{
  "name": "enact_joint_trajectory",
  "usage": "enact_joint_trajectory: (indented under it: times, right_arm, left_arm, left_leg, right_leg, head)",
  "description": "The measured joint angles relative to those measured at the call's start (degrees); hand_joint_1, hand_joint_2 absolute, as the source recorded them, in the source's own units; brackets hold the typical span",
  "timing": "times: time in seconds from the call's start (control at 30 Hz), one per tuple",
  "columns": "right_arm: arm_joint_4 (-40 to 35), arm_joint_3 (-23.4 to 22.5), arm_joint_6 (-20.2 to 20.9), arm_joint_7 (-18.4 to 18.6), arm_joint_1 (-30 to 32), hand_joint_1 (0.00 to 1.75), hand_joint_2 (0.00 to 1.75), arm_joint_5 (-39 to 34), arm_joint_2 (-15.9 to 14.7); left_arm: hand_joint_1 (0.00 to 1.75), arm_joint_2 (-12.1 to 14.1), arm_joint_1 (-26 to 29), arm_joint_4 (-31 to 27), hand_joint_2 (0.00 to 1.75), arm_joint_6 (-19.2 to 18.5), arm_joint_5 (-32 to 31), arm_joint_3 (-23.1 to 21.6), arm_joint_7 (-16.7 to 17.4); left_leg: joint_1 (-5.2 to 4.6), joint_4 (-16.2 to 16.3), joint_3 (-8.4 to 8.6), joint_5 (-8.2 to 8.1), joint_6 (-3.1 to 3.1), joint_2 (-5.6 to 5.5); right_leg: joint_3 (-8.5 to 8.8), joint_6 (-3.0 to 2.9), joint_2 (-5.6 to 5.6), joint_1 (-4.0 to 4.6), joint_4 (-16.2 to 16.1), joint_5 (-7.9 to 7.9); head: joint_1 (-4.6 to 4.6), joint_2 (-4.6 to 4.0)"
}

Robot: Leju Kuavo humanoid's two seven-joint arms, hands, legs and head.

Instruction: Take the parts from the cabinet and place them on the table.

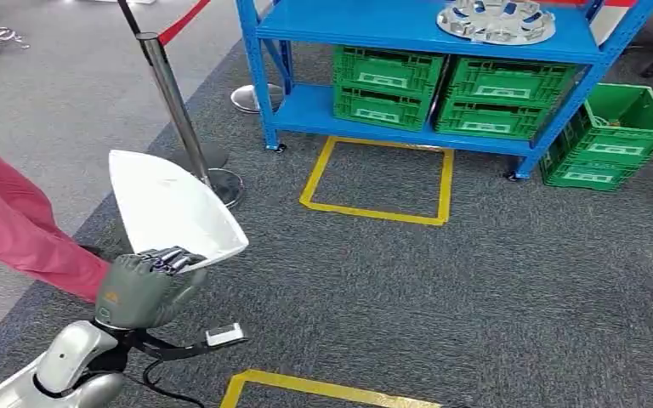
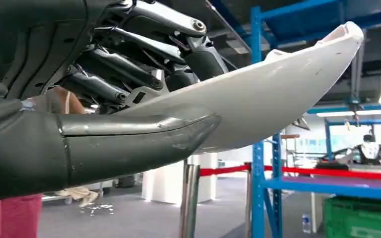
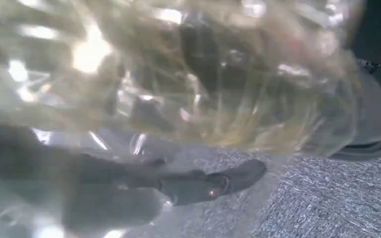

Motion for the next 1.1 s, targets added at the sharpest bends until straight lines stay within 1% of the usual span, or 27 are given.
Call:
enact_joint_trajectory:
  times: [0.27,0.37,0.43,0.47,0.57,0.63,0.67,0.7,0.73,0.9,1.1]
  right_arm:
    - [-0.5,0.0,0.1,0.0,0.1,0.00,0.00,0.6,-0.1]
    - [-0.8,0.0,0.2,0.0,0.1,0.00,0.00,0.8,-0.1]
    - [-1.0,0.0,0.4,0.0,0.1,0.00,0.00,0.7,-0.1]
    - [-1.0,0.0,0.6,0.0,0.1,0.00,0.00,0.6,-0.1]
    - [-1.0,0.0,0.8,0.0,0.0,0.00,0.00,0.6,-0.1]
    - [-1.1,0.0,0.8,0.0,0.0,0.00,0.00,0.5,-0.1]
    - [-1.2,0.0,0.8,0.0,0.0,0.00,0.00,0.5,-0.1]
    - [-1.2,0.0,0.8,0.0,0.0,0.00,0.00,0.4,-0.1]
    - [-1.2,0.0,0.8,0.0,0.0,0.00,0.00,0.4,-0.1]
    - [-1.8,0.1,0.4,0.0,0.0,0.00,0.00,0.7,-0.2]
    - [-2.1,0.1,-0.1,0.0,0.0,0.00,0.00,1.4,-0.2]
  left_arm:
    - [1.75,-0.2,-2.0,-1.5,1.75,-0.5,1.9,0.7,-0.4]
    - [1.75,-0.3,-2.6,-1.6,1.75,-1.6,1.3,0.6,-0.1]
    - [1.75,-0.3,-2.7,-1.6,1.75,-1.6,0.8,0.6,0.1]
    - [1.75,-0.3,-2.7,-1.6,1.75,-1.6,0.7,0.6,0.1]
    - [1.75,-0.3,-2.7,-1.6,1.75,-1.6,0.5,0.6,0.2]
    - [1.75,-0.4,-2.8,-1.6,1.75,-1.8,0.4,0.6,0.5]
    - [1.75,-0.4,-2.8,-1.6,1.75,-1.9,0.4,0.5,0.7]
    - [1.75,-0.4,-2.9,-1.6,1.75,-1.9,0.4,0.5,0.8]
    - [1.75,-0.4,-2.9,-1.6,1.75,-2.0,0.4,0.5,0.9]
    - [1.75,-0.6,-3.0,-1.6,1.75,-2.6,0.3,0.2,1.2]
    - [1.75,-0.6,-3.0,-1.6,1.75,-2.4,0.3,0.2,1.2]
  left_leg:
    - [0.00,0.0,-0.06,0.03,0.02,0.01]
    - [0.00,0.0,-0.08,0.05,0.04,0.00]
    - [0.00,0.0,-0.10,0.05,0.04,0.02]
    - [-0.18,0.3,-0.20,0.01,0.18,0.01]
    - [-0.28,0.4,-0.40,-0.01,0.40,0.01]
    - [-0.43,0.3,-0.48,0.10,0.66,0.01]
    - [-0.19,-0.1,-0.42,0.39,0.37,0.00]
    - [-0.22,-0.1,-0.49,0.37,0.20,0.00]
    - [-0.29,-0.1,-0.52,0.37,0.22,0.01]
    - [-0.47,0.0,-0.74,0.49,0.41,0.03]
    - [-0.46,0.0,-0.79,0.54,0.45,0.03]
  right_leg:
    - [-0.05,-0.01,0.03,0.00,0.0,0.05]
    - [-0.07,-0.02,0.02,0.00,0.0,0.05]
    - [-0.09,0.01,0.05,0.00,0.0,0.09]
    - [-0.13,0.22,0.03,-0.18,-0.1,0.23]
    - [-0.27,0.40,0.03,-0.29,0.0,0.31]
    - [-0.29,0.65,0.01,-0.42,-0.1,0.43]
    - [-0.41,0.24,-0.04,-0.19,0.2,-0.04]
    - [-0.54,-0.82,-0.01,-0.24,0.1,0.29]
    - [-0.54,-0.54,0.00,-0.26,0.0,0.32]
    - [-0.73,-0.07,0.05,-0.43,0.0,0.59]
    - [-0.81,0.16,0.05,-0.43,0.0,0.69]
  head:
    - [0.00,0.00]
    - [0.00,0.00]
    - [-0.02,0.00]
    - [0.00,0.00]
    - [0.00,0.00]
    - [-0.02,0.00]
    - [-0.02,0.00]
    - [0.04,0.00]
    - [-0.04,0.00]
    - [0.02,0.00]
    - [0.00,0.00]
